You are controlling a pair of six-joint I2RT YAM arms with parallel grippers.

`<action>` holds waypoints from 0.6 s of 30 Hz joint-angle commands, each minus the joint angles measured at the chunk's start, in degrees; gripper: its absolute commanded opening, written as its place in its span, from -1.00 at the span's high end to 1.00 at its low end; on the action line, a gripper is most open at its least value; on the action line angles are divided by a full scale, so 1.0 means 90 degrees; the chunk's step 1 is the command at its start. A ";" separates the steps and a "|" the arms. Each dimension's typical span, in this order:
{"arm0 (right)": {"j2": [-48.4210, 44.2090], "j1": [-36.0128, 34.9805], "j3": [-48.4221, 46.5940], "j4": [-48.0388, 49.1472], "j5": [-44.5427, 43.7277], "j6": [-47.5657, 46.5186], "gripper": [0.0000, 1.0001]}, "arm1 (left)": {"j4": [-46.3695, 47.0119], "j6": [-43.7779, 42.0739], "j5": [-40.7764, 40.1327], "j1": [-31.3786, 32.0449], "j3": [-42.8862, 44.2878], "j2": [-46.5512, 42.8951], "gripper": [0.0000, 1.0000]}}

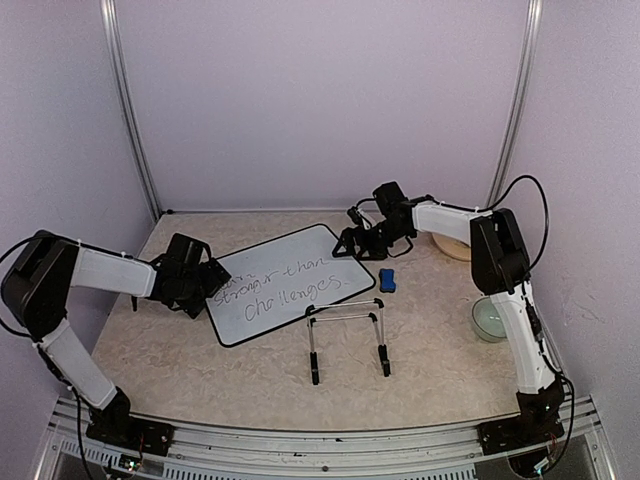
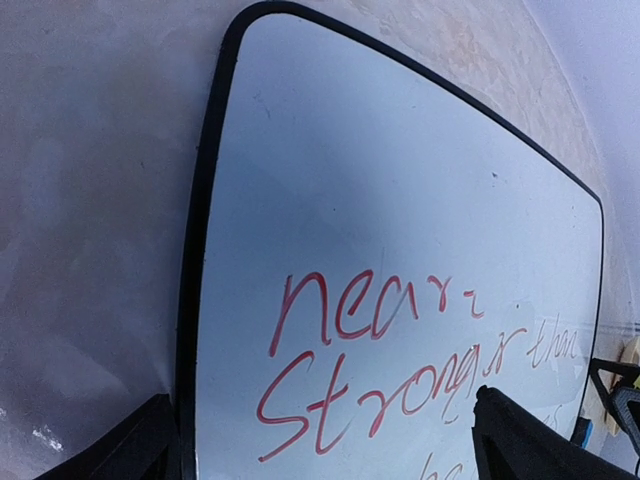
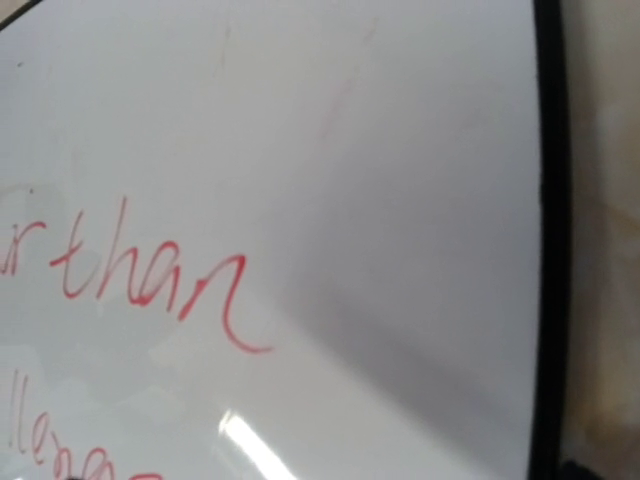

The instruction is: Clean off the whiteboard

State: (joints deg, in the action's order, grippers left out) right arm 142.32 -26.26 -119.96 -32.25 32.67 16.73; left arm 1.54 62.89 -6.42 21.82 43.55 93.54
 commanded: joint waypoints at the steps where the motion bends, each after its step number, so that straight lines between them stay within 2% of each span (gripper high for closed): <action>1: -0.0665 -0.0295 0.0227 0.0523 0.1000 0.0168 -1.00 | 0.0507 0.0052 0.0558 0.0124 0.0026 -0.0380 -0.97; 10: -0.0798 -0.0297 0.0284 0.0472 0.0843 0.0115 -1.00 | 0.0534 0.0041 0.0489 0.0198 0.0076 -0.0607 -0.97; 18: -0.0427 -0.0284 -0.0392 -0.0413 -0.0842 -0.0301 -1.00 | -0.0442 0.0229 -0.0078 0.0172 0.0106 -0.0550 -0.97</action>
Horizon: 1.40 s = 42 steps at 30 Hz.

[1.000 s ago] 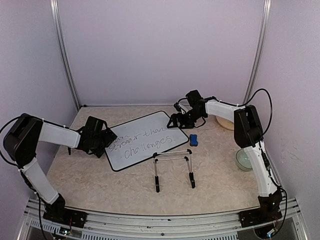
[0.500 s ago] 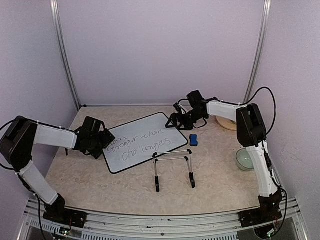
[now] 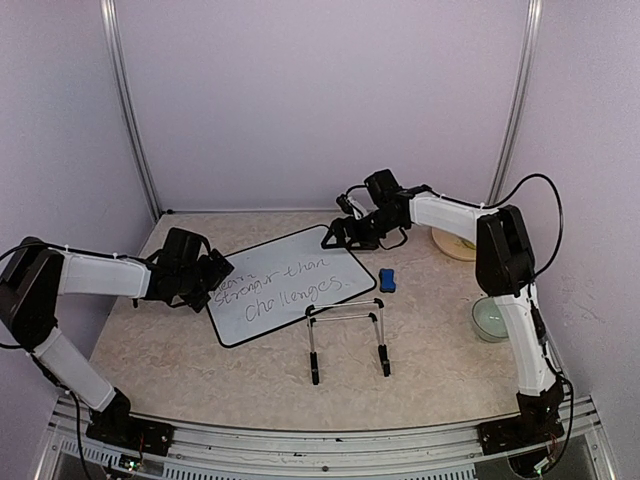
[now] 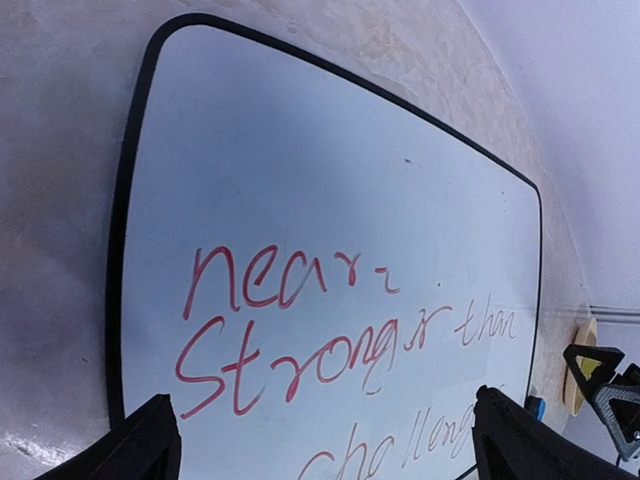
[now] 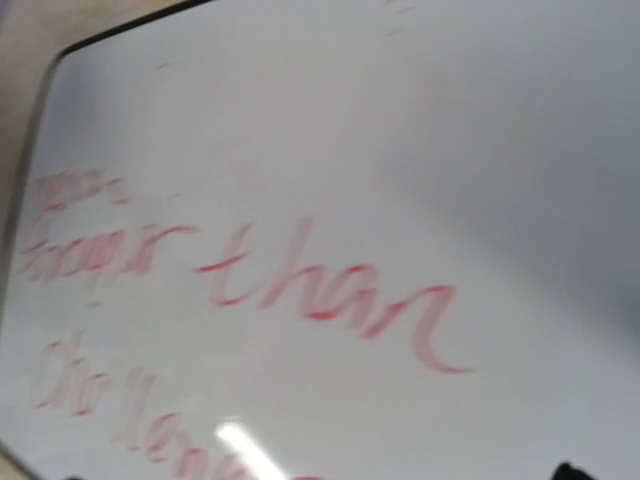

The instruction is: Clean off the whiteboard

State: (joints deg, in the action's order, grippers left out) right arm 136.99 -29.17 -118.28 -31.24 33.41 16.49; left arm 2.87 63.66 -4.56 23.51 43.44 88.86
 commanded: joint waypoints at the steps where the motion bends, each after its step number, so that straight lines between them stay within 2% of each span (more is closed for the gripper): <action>1: 0.0262 0.0038 -0.0718 -0.0639 -0.1045 -0.0316 -1.00 | -0.0655 0.0164 -0.0270 -0.0014 0.0124 0.0013 -0.97; 10: 0.0749 0.0067 -0.0872 -0.0750 -0.1128 -0.0461 -1.00 | -0.0830 0.0267 -0.0495 -0.0004 0.0092 0.0360 -0.97; 18: 0.0843 0.0050 -0.0727 -0.0722 -0.0625 -0.0522 -1.00 | -0.0767 0.0225 -0.0579 0.0074 0.0180 0.0697 -0.97; 23: 0.0741 0.0010 -0.0556 -0.0594 -0.0266 -0.0486 -1.00 | -0.0309 0.0191 -0.0308 0.0230 0.0197 0.0848 -0.97; 27: 0.0351 0.0064 -0.0261 -0.0350 -0.1323 -0.0380 -1.00 | -0.0447 0.0205 -0.0427 0.0236 0.0300 0.0862 -0.97; 34: -0.0187 0.0538 0.0546 0.0471 -0.1642 0.0172 -1.00 | -0.0536 0.0220 -0.0514 0.0080 0.0107 0.0673 -0.97; 38: 0.0106 0.0624 0.0259 0.0242 -0.1439 0.0126 -1.00 | -0.0513 0.0221 -0.0522 0.0063 0.0113 0.0681 -0.97; 42: 0.0731 0.0552 -0.0291 -0.0386 -0.0621 -0.0132 -1.00 | -0.0416 0.0197 -0.0455 0.0078 0.0147 0.0769 -0.97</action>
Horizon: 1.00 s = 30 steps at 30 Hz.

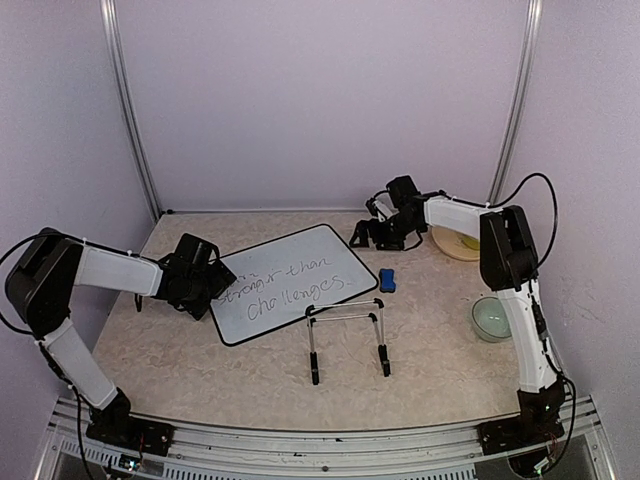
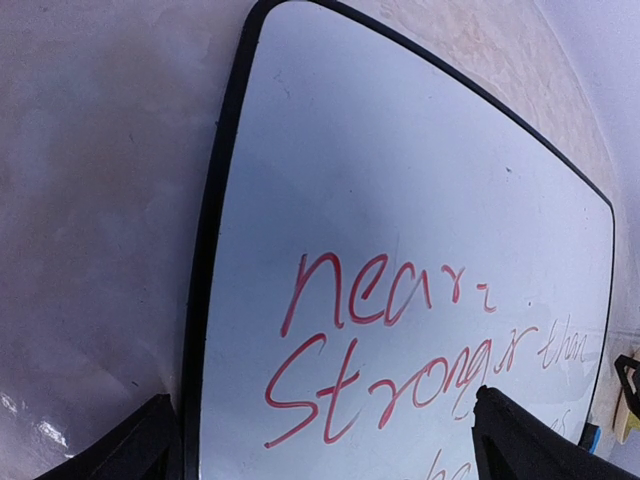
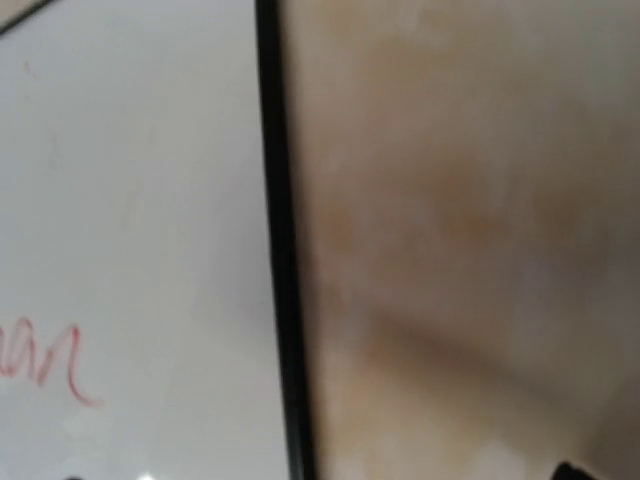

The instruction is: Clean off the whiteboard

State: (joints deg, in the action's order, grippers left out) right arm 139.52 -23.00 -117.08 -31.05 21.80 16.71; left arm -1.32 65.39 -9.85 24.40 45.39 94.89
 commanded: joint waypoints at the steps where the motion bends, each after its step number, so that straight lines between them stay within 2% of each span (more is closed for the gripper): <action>1: 0.0495 -0.0196 -0.0405 -0.0466 0.0812 -0.0254 -1.00 | 0.0084 -0.0021 0.0148 -0.0010 -0.0053 0.0118 -0.97; 8: 0.0354 -0.0663 -0.0211 -0.0608 0.1305 -0.0669 -1.00 | 0.0381 -0.0197 0.0286 0.0121 0.0071 0.0123 -0.97; 15: 0.0202 -0.0686 0.0067 -0.0273 0.1855 -0.0519 -1.00 | 0.0767 -0.0302 0.0490 0.0221 0.0019 0.0012 -0.97; 30: 0.0202 -0.0613 0.0271 -0.0070 0.2004 -0.0439 -1.00 | 0.1066 -0.0440 0.0514 0.0285 0.0223 -0.0572 -0.97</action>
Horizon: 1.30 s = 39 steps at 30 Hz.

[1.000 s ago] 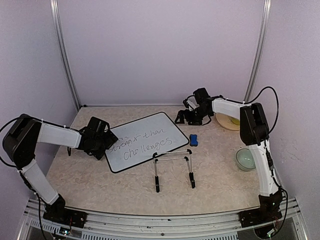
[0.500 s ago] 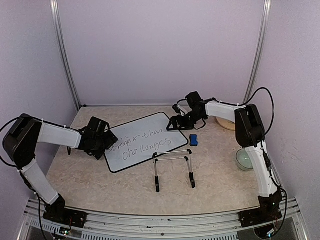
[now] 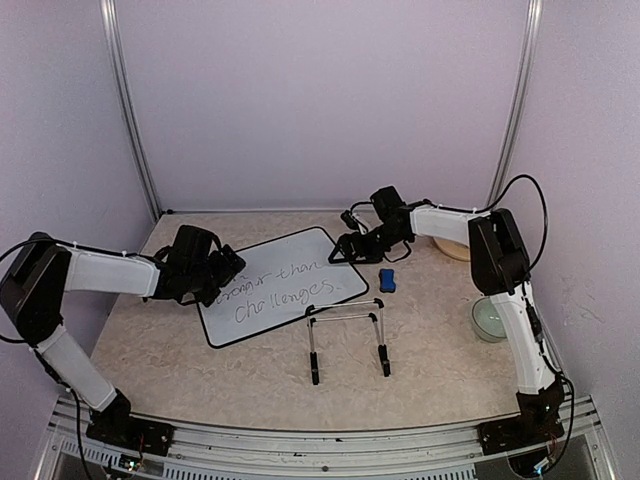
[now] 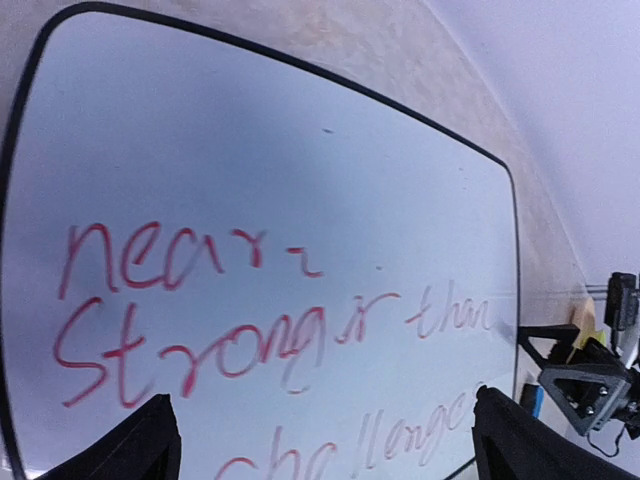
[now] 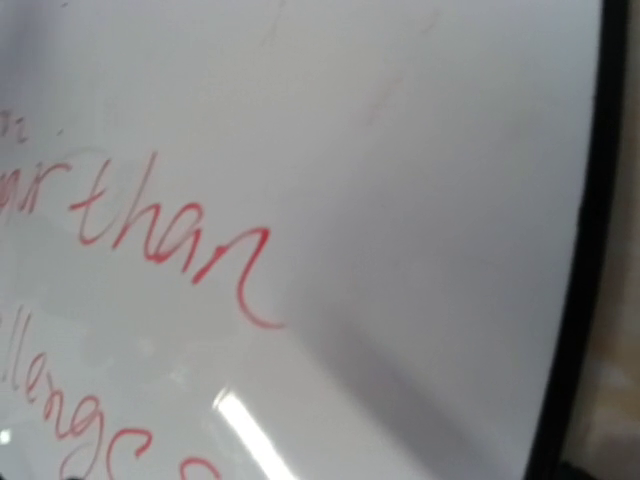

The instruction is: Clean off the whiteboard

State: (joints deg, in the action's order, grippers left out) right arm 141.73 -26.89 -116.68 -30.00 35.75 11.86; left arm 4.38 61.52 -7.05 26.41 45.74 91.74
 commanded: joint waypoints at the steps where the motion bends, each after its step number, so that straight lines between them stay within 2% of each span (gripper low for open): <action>1: -0.0052 -0.0173 0.0230 -0.0183 0.0427 0.0100 -1.00 | 0.0160 0.0036 0.0093 0.0074 0.0225 -0.0223 -0.97; 8: -0.0155 -0.0062 0.0269 -0.0251 0.0119 0.0036 -1.00 | -0.1592 0.0267 -0.0823 0.0051 0.0462 -0.0362 -0.98; 17: -0.0157 -0.0059 0.0152 -0.0401 -0.0056 -0.0102 -1.00 | -0.2234 0.0285 -0.1221 -0.0274 0.0231 -0.0576 -0.97; 22: -0.0271 -0.0068 0.0325 -0.0462 -0.0162 -0.0221 -1.00 | -0.2205 0.0298 -0.0986 -0.0259 0.0067 -0.0395 -0.97; 34: -0.1263 -0.0061 0.1815 -0.0181 -0.0642 -0.0297 -1.00 | -0.1483 0.0410 -0.0602 -0.0057 -0.0721 -0.0408 -0.98; 39: -0.1078 -0.0089 0.1945 -0.0125 -0.0443 -0.0233 -1.00 | -0.0994 0.0422 -0.0386 0.0033 -0.0797 -0.0165 -0.97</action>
State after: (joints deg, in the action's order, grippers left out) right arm 131.39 -27.38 -100.88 -29.76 32.03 9.23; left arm -8.34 64.71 -13.45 25.93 39.77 87.81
